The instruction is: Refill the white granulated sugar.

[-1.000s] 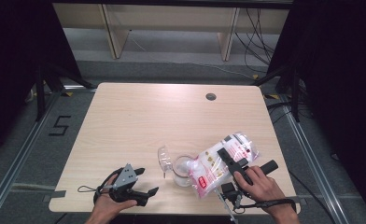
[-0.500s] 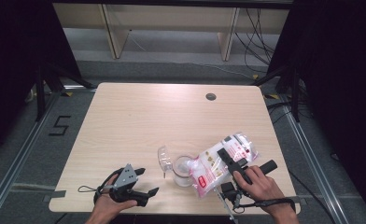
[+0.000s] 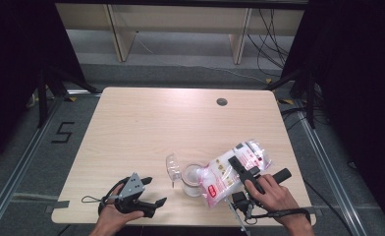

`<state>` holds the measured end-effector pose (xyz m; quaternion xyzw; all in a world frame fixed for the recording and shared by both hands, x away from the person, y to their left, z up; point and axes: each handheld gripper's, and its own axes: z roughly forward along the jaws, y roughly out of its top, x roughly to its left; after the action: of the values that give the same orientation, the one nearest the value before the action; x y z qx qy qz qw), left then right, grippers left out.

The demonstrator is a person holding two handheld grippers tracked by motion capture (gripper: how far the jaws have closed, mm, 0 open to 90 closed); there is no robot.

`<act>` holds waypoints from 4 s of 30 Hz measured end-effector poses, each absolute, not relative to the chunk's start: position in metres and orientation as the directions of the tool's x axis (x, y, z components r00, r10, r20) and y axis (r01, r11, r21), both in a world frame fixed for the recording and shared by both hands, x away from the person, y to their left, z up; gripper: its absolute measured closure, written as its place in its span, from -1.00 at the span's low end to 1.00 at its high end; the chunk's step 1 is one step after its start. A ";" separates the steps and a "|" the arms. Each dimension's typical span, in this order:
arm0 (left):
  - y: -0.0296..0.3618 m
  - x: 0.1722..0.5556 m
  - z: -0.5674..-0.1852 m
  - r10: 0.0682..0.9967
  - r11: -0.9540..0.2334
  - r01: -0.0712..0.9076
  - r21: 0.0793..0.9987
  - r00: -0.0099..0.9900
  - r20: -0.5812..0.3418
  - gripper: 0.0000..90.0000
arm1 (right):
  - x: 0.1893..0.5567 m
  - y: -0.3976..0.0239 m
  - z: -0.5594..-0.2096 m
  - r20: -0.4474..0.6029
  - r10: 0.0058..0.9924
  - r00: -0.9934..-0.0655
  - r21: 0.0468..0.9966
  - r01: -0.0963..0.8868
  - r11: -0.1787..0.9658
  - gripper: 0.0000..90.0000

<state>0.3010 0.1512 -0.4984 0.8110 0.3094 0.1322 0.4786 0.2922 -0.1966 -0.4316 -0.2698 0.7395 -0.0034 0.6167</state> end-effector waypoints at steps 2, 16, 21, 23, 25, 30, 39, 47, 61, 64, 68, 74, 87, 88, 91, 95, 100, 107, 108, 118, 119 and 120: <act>0.151 0.301 -0.498 0.627 -0.354 0.371 0.859 0.775 -0.076 -0.66 | 0.292 -0.196 -0.431 -0.909 -0.405 -0.095 -0.340 -0.393 0.854 0.36; 0.152 0.301 -0.498 0.627 -0.353 0.372 0.859 0.775 -0.078 -0.66 | 0.294 -0.196 -0.433 -0.908 -0.406 -0.102 -0.337 -0.396 0.854 0.36; 0.151 0.301 -0.498 0.628 -0.352 0.375 0.858 0.774 -0.081 -0.66 | 0.295 -0.196 -0.432 -0.905 -0.412 -0.105 -0.340 -0.401 0.850 0.36; 0.152 0.301 -0.498 0.627 -0.353 0.374 0.858 0.775 -0.079 -0.66 | 0.295 -0.197 -0.432 -0.905 -0.410 -0.112 -0.339 -0.394 0.854 0.36; 0.152 0.301 -0.498 0.629 -0.351 0.372 0.860 0.774 -0.078 -0.66 | 0.295 -0.197 -0.432 -0.905 -0.410 -0.110 -0.340 -0.389 0.856 0.37; 0.152 0.301 -0.498 0.630 -0.348 0.374 0.860 0.772 -0.080 -0.66 | 0.295 -0.197 -0.431 -0.908 -0.406 -0.104 -0.337 -0.393 0.855 0.37; 0.152 0.300 -0.497 0.628 -0.346 0.367 0.863 0.774 -0.077 -0.66 | 0.295 -0.197 -0.430 -0.909 -0.403 -0.104 -0.335 -0.393 0.856 0.38; 0.152 0.300 -0.497 0.631 -0.346 0.370 0.862 0.772 -0.079 -0.66 | 0.297 -0.197 -0.431 -0.906 -0.411 -0.101 -0.338 -0.412 0.846 0.41; 0.152 0.300 -0.497 0.630 -0.347 0.368 0.863 0.773 -0.076 -0.66 | 0.296 -0.198 -0.434 -0.906 -0.410 -0.109 -0.335 -0.410 0.849 0.48; 0.153 0.300 -0.497 0.630 -0.349 0.369 0.861 0.773 -0.076 -0.66 | 0.296 -0.197 -0.432 -0.899 -0.426 -0.099 -0.352 -0.413 0.840 0.48; 0.152 0.300 -0.497 0.630 -0.347 0.371 0.861 0.773 -0.078 -0.66 | 0.295 -0.199 -0.432 -0.904 -0.414 -0.107 -0.340 -0.408 0.847 0.49; 0.152 0.300 -0.497 0.629 -0.348 0.371 0.861 0.773 -0.078 -0.66 | 0.295 -0.199 -0.432 -0.904 -0.415 -0.098 -0.344 -0.409 0.845 0.50; 0.153 0.300 -0.497 0.631 -0.349 0.369 0.861 0.772 -0.075 -0.66 | 0.294 -0.199 -0.431 -0.905 -0.416 -0.091 -0.346 -0.411 0.843 0.50; 0.152 0.300 -0.497 0.631 -0.347 0.370 0.862 0.772 -0.077 -0.66 | 0.294 -0.199 -0.431 -0.905 -0.416 -0.093 -0.345 -0.413 0.843 0.50; 0.152 0.300 -0.497 0.627 -0.363 0.360 0.859 0.776 -0.060 -0.66 | 0.294 -0.199 -0.431 -0.904 -0.418 -0.093 -0.347 -0.414 0.842 0.51; 0.152 0.300 -0.499 0.637 -0.342 0.369 0.864 0.767 -0.075 -0.66 | 0.294 -0.199 -0.431 -0.905 -0.415 -0.092 -0.345 -0.412 0.843 0.51; 0.152 0.300 -0.497 0.630 -0.350 0.373 0.860 0.772 -0.079 -0.66 | 0.294 -0.200 -0.430 -0.903 -0.420 -0.093 -0.348 -0.417 0.840 0.51; 0.153 0.301 -0.498 0.630 -0.365 0.370 0.855 0.774 -0.066 -0.66 | 0.294 -0.199 -0.429 -0.902 -0.421 -0.090 -0.351 -0.414 0.840 0.51; 0.152 0.301 -0.498 0.637 -0.351 0.368 0.861 0.768 -0.068 -0.66 | 0.294 -0.199 -0.429 -0.902 -0.421 -0.090 -0.351 -0.415 0.840 0.51; 0.152 0.300 -0.498 0.632 -0.346 0.372 0.861 0.771 -0.080 -0.66 | 0.292 -0.200 -0.426 -0.903 -0.419 -0.095 -0.351 -0.402 0.846 0.51; 0.152 0.300 -0.498 0.629 -0.342 0.373 0.863 0.773 -0.084 -0.66 | 0.292 -0.200 -0.425 -0.901 -0.424 -0.090 -0.355 -0.407 0.842 0.51; 0.151 0.300 -0.498 0.633 -0.340 0.373 0.863 0.769 -0.083 -0.66 | 0.292 -0.200 -0.425 -0.902 -0.423 -0.089 -0.355 -0.405 0.843 0.51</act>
<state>0.3002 0.1514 -0.4975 0.8072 0.3117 0.1348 0.4827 0.2920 -0.1997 -0.4251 -0.2805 0.7380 -0.0070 0.6137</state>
